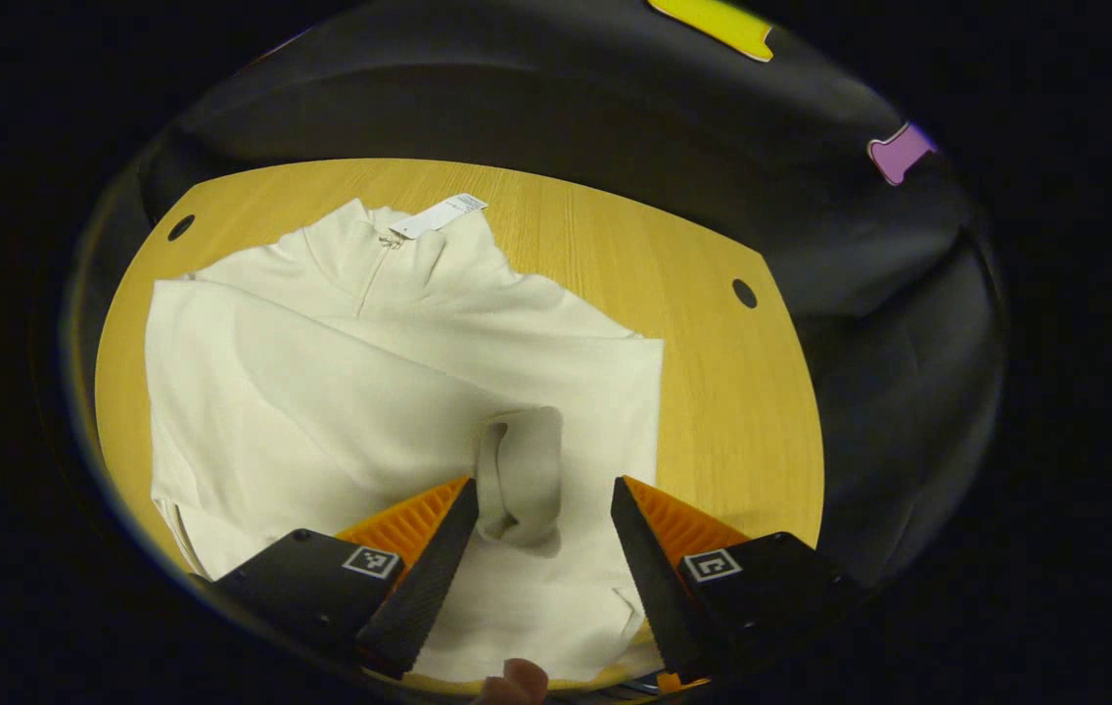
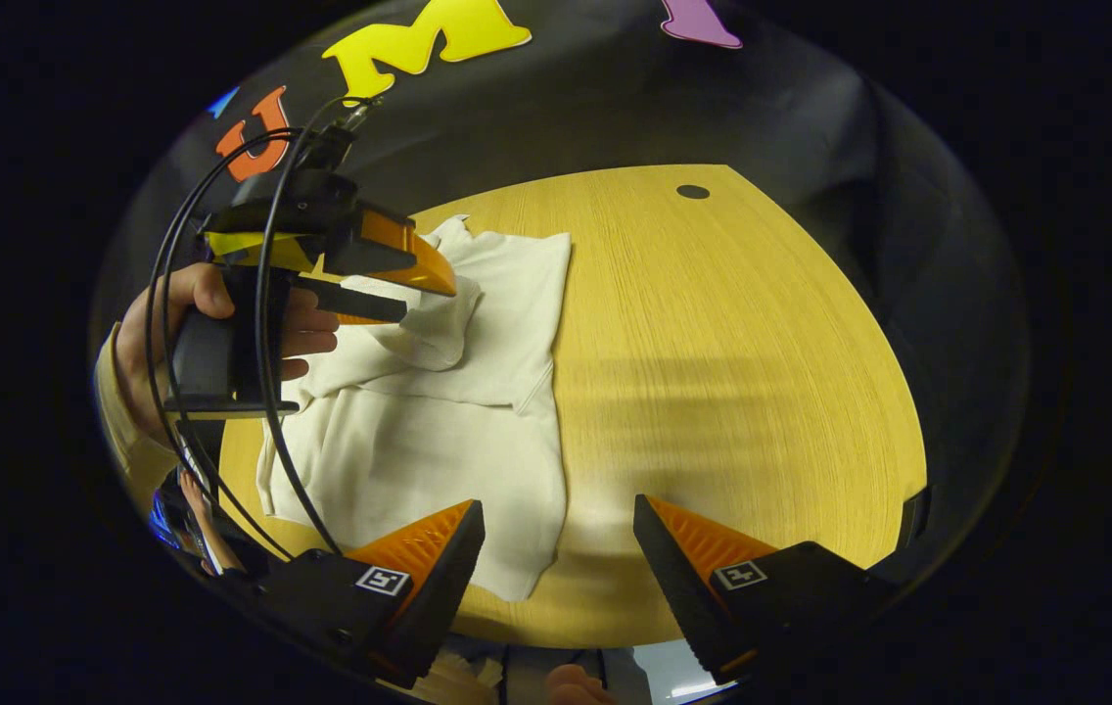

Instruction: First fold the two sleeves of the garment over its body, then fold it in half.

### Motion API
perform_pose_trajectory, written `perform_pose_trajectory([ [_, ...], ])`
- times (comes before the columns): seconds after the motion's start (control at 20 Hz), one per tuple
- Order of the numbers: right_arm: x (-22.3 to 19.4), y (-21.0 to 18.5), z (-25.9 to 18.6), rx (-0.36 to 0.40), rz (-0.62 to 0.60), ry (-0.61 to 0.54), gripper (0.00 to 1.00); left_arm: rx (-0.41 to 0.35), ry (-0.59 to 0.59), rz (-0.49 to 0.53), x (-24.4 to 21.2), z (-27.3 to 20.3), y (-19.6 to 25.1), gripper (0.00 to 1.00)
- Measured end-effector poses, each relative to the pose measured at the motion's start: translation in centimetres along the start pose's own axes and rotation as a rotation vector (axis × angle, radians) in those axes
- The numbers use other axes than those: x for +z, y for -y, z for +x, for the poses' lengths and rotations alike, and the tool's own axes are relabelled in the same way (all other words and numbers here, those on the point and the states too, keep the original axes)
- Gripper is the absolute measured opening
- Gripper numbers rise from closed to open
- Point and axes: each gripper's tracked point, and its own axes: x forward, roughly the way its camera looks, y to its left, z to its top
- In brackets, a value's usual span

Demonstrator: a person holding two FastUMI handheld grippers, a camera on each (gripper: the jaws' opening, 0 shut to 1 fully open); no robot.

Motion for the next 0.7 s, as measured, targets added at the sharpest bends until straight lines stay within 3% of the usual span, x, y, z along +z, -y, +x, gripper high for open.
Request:
perform_pose_trajectory([
  [0.2, -0.6, -1.2, 0.1, 0.006, -0.03, -0.005, 0.92, -0.004, 0.043, 0.021, -0.6, -2.3, -1.2, 0.95],
  [0.25, -0.8, -1.5, 0.2, 0.007, -0.035, -0.007, 0.96, 0.004, 0.048, 0.024, -0.9, -3.0, -1.9, 1.0],
  [0.3, -1.0, -1.8, 0.3, 0.007, -0.041, -0.01, 0.96, 0.017, 0.056, 0.028, -1.2, -3.5, -2.8, 0.95],
  [0.35, -1.1, -2.1, 0.4, 0.006, -0.046, -0.013, 0.92, 0.013, 0.059, 0.042, -1.6, -4.3, -3.3, 0.95],
  [0.55, -2.4, -3.3, 1.1, 0.011, -0.075, -0.037, 0.92, 0.067, 0.092, 0.11, -3.4, -7.1, -8.1, 0.95],
  [0.6, -2.8, -3.6, 1.3, 0.009, -0.084, -0.044, 0.96, 0.076, 0.094, 0.122, -4.0, -7.7, -9.3, 0.95],
  [0.7, -3.5, -4.1, 1.9, 0.008, -0.102, -0.058, 0.92, 0.106, 0.113, 0.142, -5.0, -8.8, -11.9, 0.95],
])
